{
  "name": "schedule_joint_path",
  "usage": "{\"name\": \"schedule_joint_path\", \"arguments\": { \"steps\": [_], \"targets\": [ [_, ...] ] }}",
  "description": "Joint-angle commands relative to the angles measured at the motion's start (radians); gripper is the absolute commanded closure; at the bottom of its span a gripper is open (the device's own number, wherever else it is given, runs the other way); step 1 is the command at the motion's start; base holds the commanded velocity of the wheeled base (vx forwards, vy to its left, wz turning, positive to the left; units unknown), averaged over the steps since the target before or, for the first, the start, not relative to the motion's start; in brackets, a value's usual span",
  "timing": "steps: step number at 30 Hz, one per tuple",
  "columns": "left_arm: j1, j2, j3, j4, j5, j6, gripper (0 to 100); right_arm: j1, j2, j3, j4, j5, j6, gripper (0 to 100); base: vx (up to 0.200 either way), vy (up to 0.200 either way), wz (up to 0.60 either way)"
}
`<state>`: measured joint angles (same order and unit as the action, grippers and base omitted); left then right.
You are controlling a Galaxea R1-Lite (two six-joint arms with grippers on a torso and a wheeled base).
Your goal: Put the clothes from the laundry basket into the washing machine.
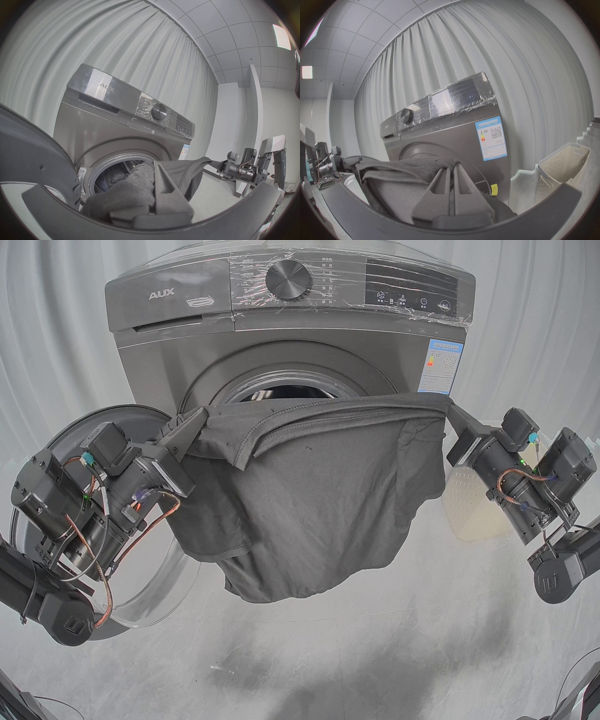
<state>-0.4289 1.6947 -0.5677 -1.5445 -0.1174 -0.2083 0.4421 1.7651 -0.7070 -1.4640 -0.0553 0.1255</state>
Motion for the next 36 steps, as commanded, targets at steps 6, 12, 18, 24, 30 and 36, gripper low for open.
{"name": "schedule_joint_path", "arguments": {
  "steps": [6,12,18,24,30,36],
  "targets": [
    [0.001,-0.007,0.003,0.000,0.001,0.001,100,0.010,-0.023,-0.023,0.007,-0.011,0.002,100,0.000,0.000,0.00],
    [-0.001,-0.004,0.002,0.000,0.001,0.001,100,0.010,-0.027,-0.025,0.008,-0.011,0.002,100,0.000,0.000,0.00],
    [-0.001,-0.004,0.003,0.000,0.001,0.001,100,0.010,-0.029,-0.025,0.008,-0.011,0.002,100,0.000,0.000,0.00],
    [-0.010,-0.007,0.003,0.000,-0.001,0.001,100,0.013,-0.029,-0.023,0.008,-0.011,0.002,100,0.000,0.000,0.00],
    [-0.021,-0.001,0.012,0.000,-0.001,0.003,100,0.041,-0.029,-0.022,0.010,-0.014,0.020,100,0.000,0.000,0.00],
    [-0.086,0.010,0.015,0.000,0.005,0.009,100,0.098,-0.026,0.006,0.010,-0.015,0.037,100,0.000,0.000,0.00]
  ]
}}
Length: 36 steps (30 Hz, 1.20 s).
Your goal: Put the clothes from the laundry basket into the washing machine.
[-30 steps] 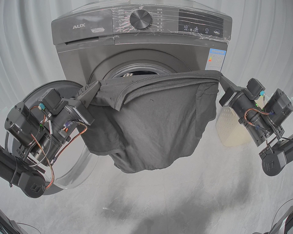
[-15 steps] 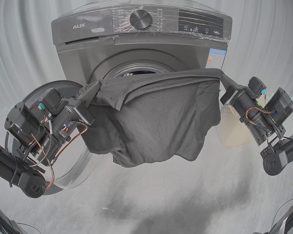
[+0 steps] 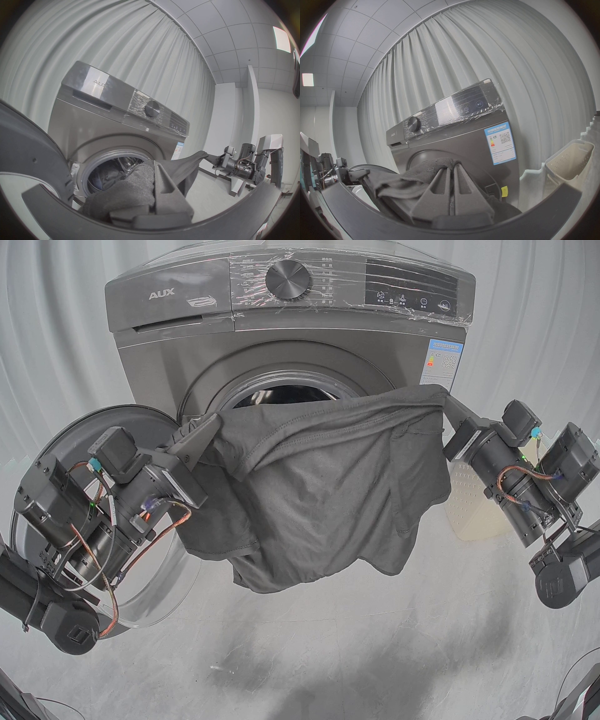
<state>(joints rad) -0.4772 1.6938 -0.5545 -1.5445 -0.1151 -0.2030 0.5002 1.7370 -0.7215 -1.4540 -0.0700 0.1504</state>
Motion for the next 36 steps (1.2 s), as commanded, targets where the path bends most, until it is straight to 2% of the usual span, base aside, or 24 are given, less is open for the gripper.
{"name": "schedule_joint_path", "arguments": {
  "steps": [1,4,5,6,7,11,15,16,17,22,26,28,31,36],
  "targets": [
    [-0.046,0.012,0.001,0.000,0.006,0.005,100,0.052,0.003,0.030,0.000,-0.001,0.018,100,0.000,0.000,0.00],
    [-0.064,0.020,-0.004,0.000,0.008,0.011,100,0.089,0.001,0.066,0.000,-0.001,0.020,100,0.000,0.000,0.00],
    [-0.077,0.023,-0.002,0.000,0.009,0.019,100,0.127,0.001,0.111,-0.002,-0.001,0.021,100,0.000,0.000,0.00],
    [-0.077,0.023,-0.002,0.000,0.009,0.019,100,0.127,0.001,0.111,-0.002,-0.001,0.021,100,0.000,0.000,0.00],
    [-0.089,0.038,-0.007,0.000,0.011,0.036,100,0.175,0.003,0.154,-0.005,0.001,0.021,100,0.000,0.000,0.00],
    [-0.093,0.066,-0.022,0.000,0.009,0.074,100,0.236,0.050,0.195,0.000,0.001,0.032,100,0.000,0.000,0.00],
    [-0.093,0.072,-0.047,0.000,0.011,0.077,100,0.287,0.098,0.244,-0.014,0.003,0.034,100,0.000,0.000,0.00],
    [-0.093,0.072,-0.047,0.000,0.011,0.077,100,0.287,0.098,0.244,-0.014,0.003,0.034,0,0.000,0.000,0.00],
    [-0.093,0.070,-0.062,0.000,0.011,0.077,100,0.330,0.116,0.260,-0.016,0.003,0.043,0,0.000,0.000,0.00],
    [-0.093,0.061,-0.067,0.000,0.011,0.077,100,0.391,0.153,0.266,-0.022,0.003,0.055,0,0.000,0.000,0.00],
    [-0.084,0.053,-0.096,0.000,0.014,0.076,100,0.463,0.216,0.398,-0.022,0.009,0.047,0,0.000,0.000,0.00],
    [-0.084,0.044,-0.097,0.000,0.014,0.074,100,0.480,0.237,0.416,-0.023,0.009,0.049,0,0.000,0.000,0.00],
    [-0.084,0.038,-0.099,0.000,0.012,0.073,100,0.468,0.277,0.379,-0.023,0.006,0.044,0,0.000,0.000,0.00],
    [-0.090,0.032,-0.099,0.000,0.011,0.074,100,0.397,0.371,0.229,-0.023,0.006,0.035,0,0.000,0.000,0.00]
  ]
}}
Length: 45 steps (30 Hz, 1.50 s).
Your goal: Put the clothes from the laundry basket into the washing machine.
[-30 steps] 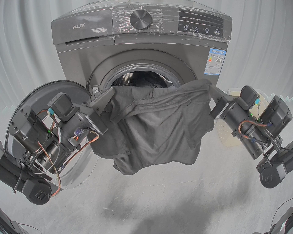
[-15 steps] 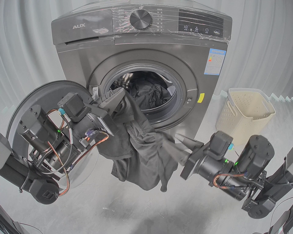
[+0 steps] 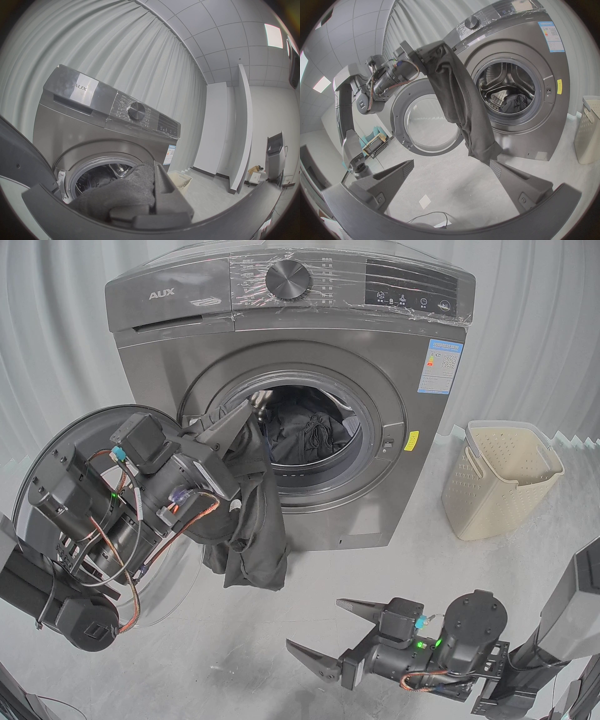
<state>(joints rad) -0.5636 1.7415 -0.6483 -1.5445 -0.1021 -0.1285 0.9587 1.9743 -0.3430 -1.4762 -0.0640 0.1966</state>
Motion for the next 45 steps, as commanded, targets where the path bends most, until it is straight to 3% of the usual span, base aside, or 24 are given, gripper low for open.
{"name": "schedule_joint_path", "arguments": {
  "steps": [1,12,16,28,45],
  "targets": [
    [-0.004,-0.016,-0.005,0.000,-0.002,0.000,100,-0.069,0.150,-0.174,-0.001,0.000,-0.017,0,0.000,0.000,0.00],
    [-0.004,-0.017,-0.014,0.000,-0.004,-0.003,100,-0.112,0.344,-0.472,0.019,0.009,-0.051,0,0.000,0.000,0.00],
    [-0.007,-0.017,-0.021,0.000,-0.001,-0.002,100,-0.103,0.383,-0.488,0.019,0.032,-0.052,0,0.000,0.000,0.00],
    [-0.032,-0.033,-0.025,0.000,0.009,0.000,100,-0.103,0.468,-0.574,0.027,0.033,-0.052,0,0.000,0.000,0.00],
    [-0.038,-0.022,-0.031,0.000,0.036,0.001,100,-0.110,0.569,-0.821,0.071,0.018,-0.052,0,0.000,0.000,0.00]
  ]
}}
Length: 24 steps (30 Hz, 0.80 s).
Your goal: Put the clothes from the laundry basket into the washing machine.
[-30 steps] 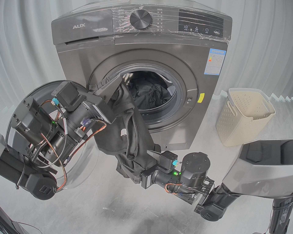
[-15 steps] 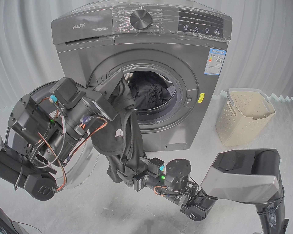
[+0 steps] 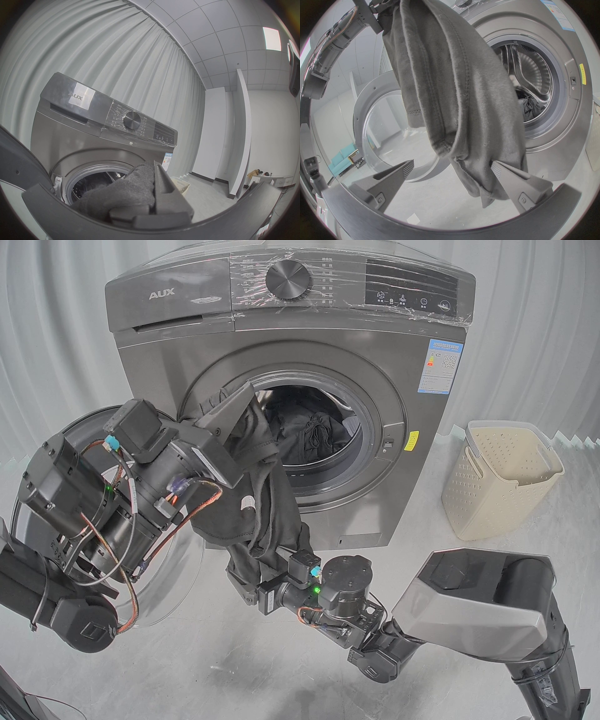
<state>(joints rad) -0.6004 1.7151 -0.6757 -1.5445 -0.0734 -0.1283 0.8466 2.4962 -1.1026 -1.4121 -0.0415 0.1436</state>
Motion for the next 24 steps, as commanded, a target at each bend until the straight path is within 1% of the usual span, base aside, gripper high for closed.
{"name": "schedule_joint_path", "arguments": {
  "steps": [1,2,3,5,8,9,10,11,14,16,22,24],
  "targets": [
    [-0.001,0.004,-0.010,0.000,0.009,-0.001,100,-0.001,0.058,-0.088,0.015,-0.017,0.004,0,0.000,0.000,0.00],
    [-0.001,0.004,-0.010,0.000,0.009,-0.001,100,-0.001,0.059,-0.091,0.016,-0.018,0.005,0,0.000,0.000,0.00],
    [-0.001,0.003,-0.018,0.000,0.009,-0.002,100,-0.008,0.076,-0.132,0.022,-0.037,0.013,0,0.000,0.000,0.00],
    [-0.001,0.001,-0.027,0.001,0.009,-0.005,100,-0.023,0.093,-0.172,0.024,-0.051,0.016,0,0.000,0.000,0.00],
    [-0.001,0.001,-0.036,0.001,0.021,-0.011,100,-0.029,0.101,-0.200,0.027,-0.057,0.017,0,0.000,0.000,0.00],
    [-0.001,0.003,-0.044,0.001,0.034,-0.016,100,-0.031,0.105,-0.217,0.027,-0.070,0.022,0,0.000,0.000,0.00],
    [-0.002,0.003,-0.047,0.001,0.035,-0.022,100,-0.032,0.109,-0.224,0.027,-0.081,0.025,0,0.000,0.000,0.00],
    [-0.002,0.003,-0.050,0.001,0.037,-0.030,100,-0.034,0.109,-0.235,0.027,-0.092,0.030,100,0.000,0.000,0.00],
    [-0.012,0.000,-0.051,0.001,0.040,-0.054,100,-0.041,0.107,-0.247,0.030,-0.098,0.033,100,0.000,0.000,0.00],
    [-0.015,-0.003,-0.053,0.003,0.044,-0.062,100,-0.047,0.101,-0.247,0.032,-0.100,0.034,100,0.000,0.000,0.00],
    [-0.010,0.003,-0.056,0.003,0.050,-0.062,100,-0.061,0.092,-0.238,0.025,-0.101,0.042,100,0.000,0.000,0.00],
    [-0.005,0.003,-0.057,0.003,0.052,-0.062,100,-0.063,0.067,-0.203,0.024,-0.101,0.048,100,0.000,0.000,0.00]
  ]
}}
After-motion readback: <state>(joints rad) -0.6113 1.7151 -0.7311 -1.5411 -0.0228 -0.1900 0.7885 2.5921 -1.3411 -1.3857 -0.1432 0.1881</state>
